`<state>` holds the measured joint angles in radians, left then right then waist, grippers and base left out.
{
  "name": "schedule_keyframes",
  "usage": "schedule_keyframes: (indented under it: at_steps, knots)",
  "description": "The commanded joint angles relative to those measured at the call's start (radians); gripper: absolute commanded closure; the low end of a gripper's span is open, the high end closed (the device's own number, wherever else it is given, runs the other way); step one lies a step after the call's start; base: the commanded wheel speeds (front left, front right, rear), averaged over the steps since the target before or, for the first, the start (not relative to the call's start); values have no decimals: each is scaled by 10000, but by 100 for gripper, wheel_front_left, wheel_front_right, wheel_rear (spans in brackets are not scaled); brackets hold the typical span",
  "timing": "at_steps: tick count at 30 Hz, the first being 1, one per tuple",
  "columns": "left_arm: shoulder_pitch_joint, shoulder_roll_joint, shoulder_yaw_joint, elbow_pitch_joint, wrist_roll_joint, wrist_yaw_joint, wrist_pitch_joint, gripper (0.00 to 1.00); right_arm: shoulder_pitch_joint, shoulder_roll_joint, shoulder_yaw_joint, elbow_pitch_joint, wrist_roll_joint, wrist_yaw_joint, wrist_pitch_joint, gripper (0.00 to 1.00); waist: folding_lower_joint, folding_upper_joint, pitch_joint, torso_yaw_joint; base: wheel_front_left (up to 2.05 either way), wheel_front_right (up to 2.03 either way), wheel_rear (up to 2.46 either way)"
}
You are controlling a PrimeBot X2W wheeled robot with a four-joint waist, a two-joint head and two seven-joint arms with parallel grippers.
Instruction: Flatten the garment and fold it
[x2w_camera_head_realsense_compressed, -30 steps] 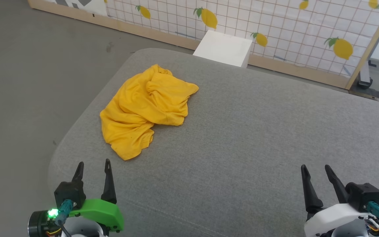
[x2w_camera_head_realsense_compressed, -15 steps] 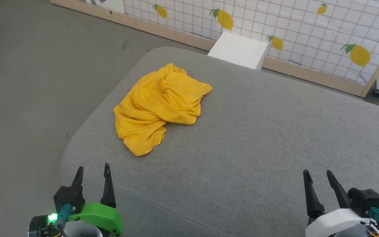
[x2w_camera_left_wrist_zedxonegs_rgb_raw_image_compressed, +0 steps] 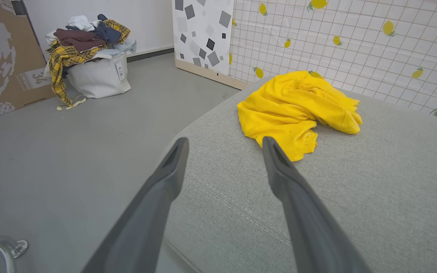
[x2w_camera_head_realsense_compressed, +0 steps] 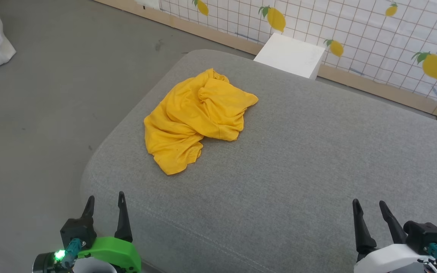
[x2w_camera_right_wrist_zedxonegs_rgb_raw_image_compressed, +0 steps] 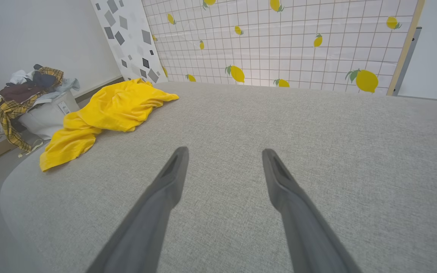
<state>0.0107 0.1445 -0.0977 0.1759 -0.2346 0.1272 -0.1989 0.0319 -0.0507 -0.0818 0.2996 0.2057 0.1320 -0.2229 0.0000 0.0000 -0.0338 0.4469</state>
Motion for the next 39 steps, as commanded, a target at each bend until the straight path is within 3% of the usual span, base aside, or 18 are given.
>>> schedule_keyframes:
  at_steps: [1,7,13,20,24,31,32,39]
  knots:
    - [-40,86,-46,69,-144,75,-102,0,53,4,-42,97,113,-12,-122,0,0,0,39,28,0,0,0]
    - [-655,134,-52,145,-525,-57,-214,0,-113,5,-125,236,75,-12,-245,0,0,0,326,43,0,0,0]
    - [-2323,301,-78,609,-1105,-562,-1,0,-364,5,-319,299,-155,-13,-320,0,0,0,952,-64,0,0,0]
    - [-5354,723,174,2818,-2176,-1571,1422,0,-861,5,-579,-243,-747,-13,52,0,0,0,2199,-862,0,0,0]
    - [-6955,1021,486,4291,-2693,-1827,2111,0,-1001,5,-739,-756,-1040,-13,344,0,0,0,2947,-1601,0,0,0]
    - [-8870,1278,880,6386,-3509,-1969,3488,0,-895,5,-1177,-1707,-1363,-13,709,0,0,0,4025,-2813,0,0,0]
    - [-9396,1308,859,7100,-3700,-1955,4282,0,-732,5,-1451,-2081,-1416,-13,817,0,0,0,4380,-3151,0,0,0]
    - [-10032,1518,365,8435,-3500,-1600,6187,0,-505,5,-1765,-2656,-1298,-13,883,0,0,0,4992,-3451,0,0,0]
